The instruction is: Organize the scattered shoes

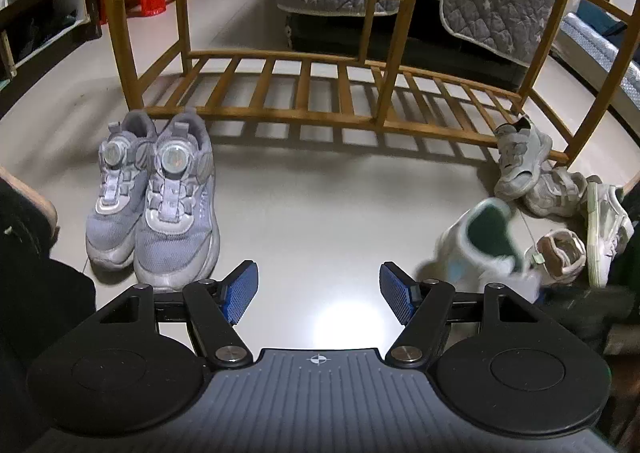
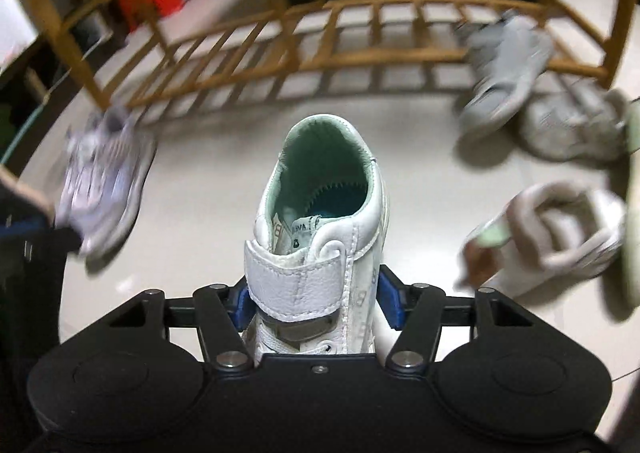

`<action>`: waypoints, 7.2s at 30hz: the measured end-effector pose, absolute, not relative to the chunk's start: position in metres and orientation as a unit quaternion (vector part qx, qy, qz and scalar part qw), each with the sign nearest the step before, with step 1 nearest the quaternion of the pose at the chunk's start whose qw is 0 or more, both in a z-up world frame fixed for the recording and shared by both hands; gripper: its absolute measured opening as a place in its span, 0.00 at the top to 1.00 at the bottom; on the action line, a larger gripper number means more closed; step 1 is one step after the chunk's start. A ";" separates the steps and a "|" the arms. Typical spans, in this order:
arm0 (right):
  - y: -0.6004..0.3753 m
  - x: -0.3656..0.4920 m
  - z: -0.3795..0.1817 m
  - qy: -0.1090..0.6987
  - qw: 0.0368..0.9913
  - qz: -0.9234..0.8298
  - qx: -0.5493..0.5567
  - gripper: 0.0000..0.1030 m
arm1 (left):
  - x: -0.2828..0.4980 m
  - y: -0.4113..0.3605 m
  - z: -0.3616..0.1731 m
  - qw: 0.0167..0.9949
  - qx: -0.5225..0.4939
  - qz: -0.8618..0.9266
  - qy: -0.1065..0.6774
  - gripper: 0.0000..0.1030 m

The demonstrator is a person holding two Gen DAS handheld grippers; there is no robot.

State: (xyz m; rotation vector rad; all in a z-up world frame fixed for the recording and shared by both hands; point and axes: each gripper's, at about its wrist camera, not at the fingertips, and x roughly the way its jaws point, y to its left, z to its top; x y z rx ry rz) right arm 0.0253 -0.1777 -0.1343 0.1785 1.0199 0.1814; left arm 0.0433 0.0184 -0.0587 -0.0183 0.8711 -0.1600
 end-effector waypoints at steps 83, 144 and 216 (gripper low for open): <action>-0.222 -0.020 -0.134 0.469 0.871 0.132 0.057 0.21 | 0.059 -0.040 -0.118 0.842 -0.019 -0.027 0.539 0.68; -0.204 -0.028 -0.140 0.508 0.840 0.188 0.018 0.21 | 0.008 -0.011 -0.141 0.802 -0.027 -0.113 0.586 0.54; -0.198 -0.025 -0.138 0.492 0.849 0.190 0.028 0.21 | 0.066 0.037 -0.134 0.806 -0.038 -0.111 0.581 0.61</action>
